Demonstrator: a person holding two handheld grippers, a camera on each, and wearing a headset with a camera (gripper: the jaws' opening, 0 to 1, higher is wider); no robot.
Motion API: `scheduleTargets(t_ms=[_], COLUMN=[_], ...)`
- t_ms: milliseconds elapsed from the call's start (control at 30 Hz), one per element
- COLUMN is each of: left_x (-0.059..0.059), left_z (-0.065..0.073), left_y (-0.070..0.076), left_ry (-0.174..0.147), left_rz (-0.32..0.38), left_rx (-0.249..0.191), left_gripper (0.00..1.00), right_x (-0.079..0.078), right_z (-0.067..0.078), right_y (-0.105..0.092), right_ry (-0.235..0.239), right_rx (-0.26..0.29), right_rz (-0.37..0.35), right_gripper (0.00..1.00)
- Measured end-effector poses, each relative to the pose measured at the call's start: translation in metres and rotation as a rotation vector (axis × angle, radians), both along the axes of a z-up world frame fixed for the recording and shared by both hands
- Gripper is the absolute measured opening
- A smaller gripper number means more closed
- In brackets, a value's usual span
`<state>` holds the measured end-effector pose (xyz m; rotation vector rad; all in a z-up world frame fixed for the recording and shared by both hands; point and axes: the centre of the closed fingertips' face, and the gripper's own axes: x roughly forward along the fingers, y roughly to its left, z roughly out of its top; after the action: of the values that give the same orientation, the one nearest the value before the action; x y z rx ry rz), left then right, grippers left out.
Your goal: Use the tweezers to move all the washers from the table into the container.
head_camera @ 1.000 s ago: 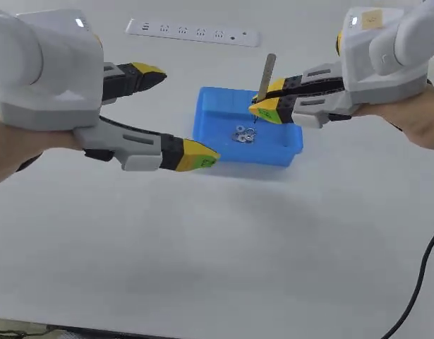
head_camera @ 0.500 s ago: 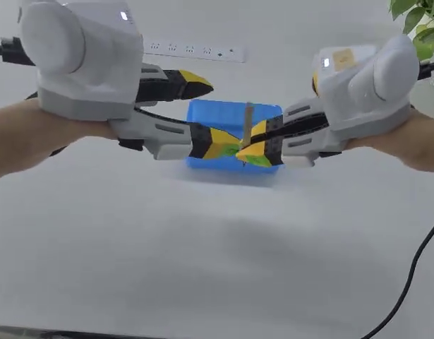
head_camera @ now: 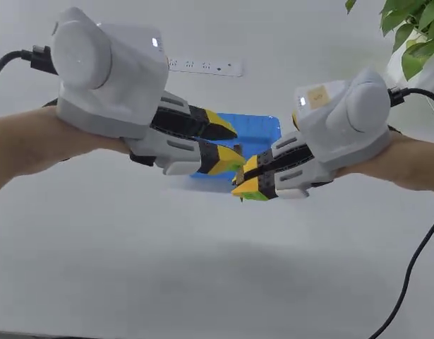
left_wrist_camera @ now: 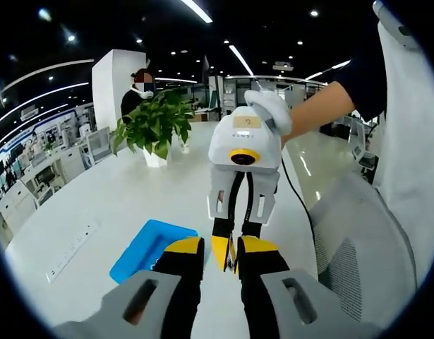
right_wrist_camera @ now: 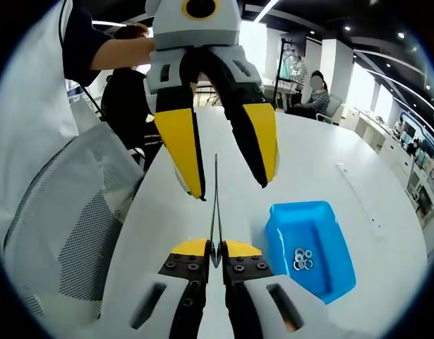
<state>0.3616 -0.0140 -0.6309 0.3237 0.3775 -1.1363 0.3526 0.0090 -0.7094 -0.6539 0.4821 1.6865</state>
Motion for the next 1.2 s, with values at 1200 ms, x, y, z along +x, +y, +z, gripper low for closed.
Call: scheduleTargets(t_ms=[1200], left_x=[-0.010], left_z=[-0.042], left_y=[0.025], left_ry=[0.069], left_rz=[-0.147], left_rx=[0.173], left_gripper=[0.06], right_x=[-0.002], right_z=[0.001], right_y=[-0.013], right_ry=[-0.017], right_rx=[-0.056], right_rz=[0.003], right_gripper=[0.07])
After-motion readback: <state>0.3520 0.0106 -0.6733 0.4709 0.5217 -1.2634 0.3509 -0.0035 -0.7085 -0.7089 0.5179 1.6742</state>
